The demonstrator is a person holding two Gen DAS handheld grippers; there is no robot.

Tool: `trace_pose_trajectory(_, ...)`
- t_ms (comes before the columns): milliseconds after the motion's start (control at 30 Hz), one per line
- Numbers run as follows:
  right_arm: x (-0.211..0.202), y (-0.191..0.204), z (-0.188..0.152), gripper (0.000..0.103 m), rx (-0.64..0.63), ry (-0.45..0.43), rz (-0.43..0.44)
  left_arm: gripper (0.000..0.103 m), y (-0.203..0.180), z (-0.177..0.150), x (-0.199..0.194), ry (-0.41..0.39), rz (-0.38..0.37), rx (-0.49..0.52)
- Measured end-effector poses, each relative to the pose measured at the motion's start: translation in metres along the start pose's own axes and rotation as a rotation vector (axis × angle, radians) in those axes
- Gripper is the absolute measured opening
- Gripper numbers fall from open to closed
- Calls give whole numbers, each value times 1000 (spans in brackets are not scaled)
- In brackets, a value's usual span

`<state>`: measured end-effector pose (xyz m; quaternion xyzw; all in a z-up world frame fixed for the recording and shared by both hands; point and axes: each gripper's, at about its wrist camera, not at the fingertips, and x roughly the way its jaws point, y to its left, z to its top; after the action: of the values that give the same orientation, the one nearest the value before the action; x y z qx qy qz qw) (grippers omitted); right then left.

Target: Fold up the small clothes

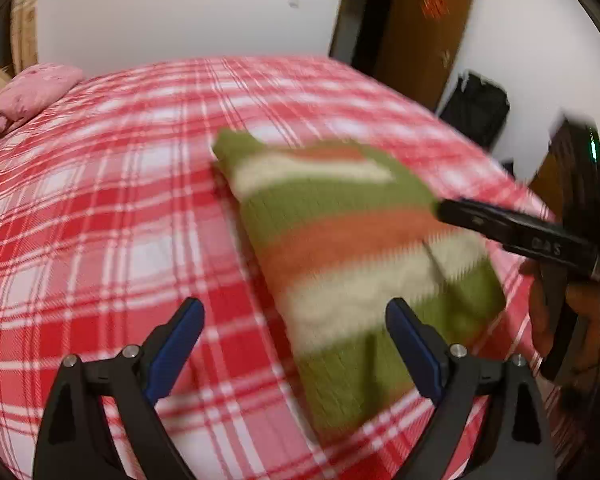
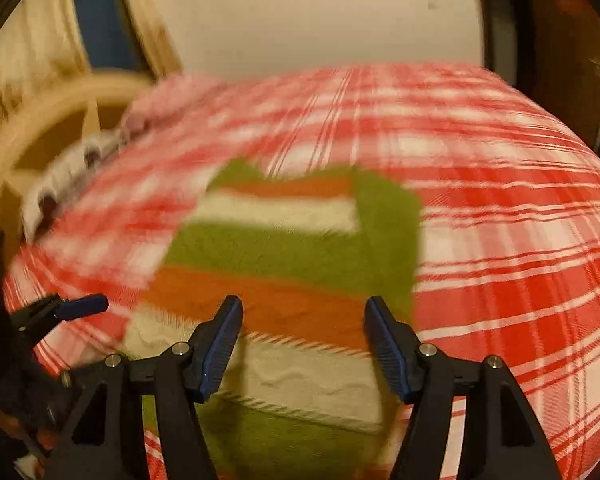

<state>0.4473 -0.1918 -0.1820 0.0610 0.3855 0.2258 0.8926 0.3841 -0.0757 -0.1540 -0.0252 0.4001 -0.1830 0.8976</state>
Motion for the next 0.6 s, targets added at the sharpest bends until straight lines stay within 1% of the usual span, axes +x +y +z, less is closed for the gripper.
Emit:
trace_pose_trajectory(33,-2,-13,4,65,42,-2,10,95,6,6,2,-4,1,-20)
trace_pose_trajectory(133,8,-45,15,65,143,30,41,95,15,13,19,33,-2,-56)
trace_pose_trajectory(233,28,-67,20,65,216,72,78,95,19,8,33,64,-30,-85)
trace_pose_trajectory(267,37,-70,20,65,228,91,93,95,21,5,39,76,-55,-109)
trace_pose_trajectory(333,52,-74,21,65,236,122,96,95,22,-1,42,80,-92,-144)
trace_pose_trajectory(433,77,-81,15,65,282,167,173,95,23,-3,50,90,-152,-183)
trace_pose_trajectory(500,83,-82,15,65,288,150,194,95,19,-2,55,101,-175,-180)
trace_pose_trajectory(600,91,-84,17,65,311,149,237,96,16,0,64,116,-203,-190)
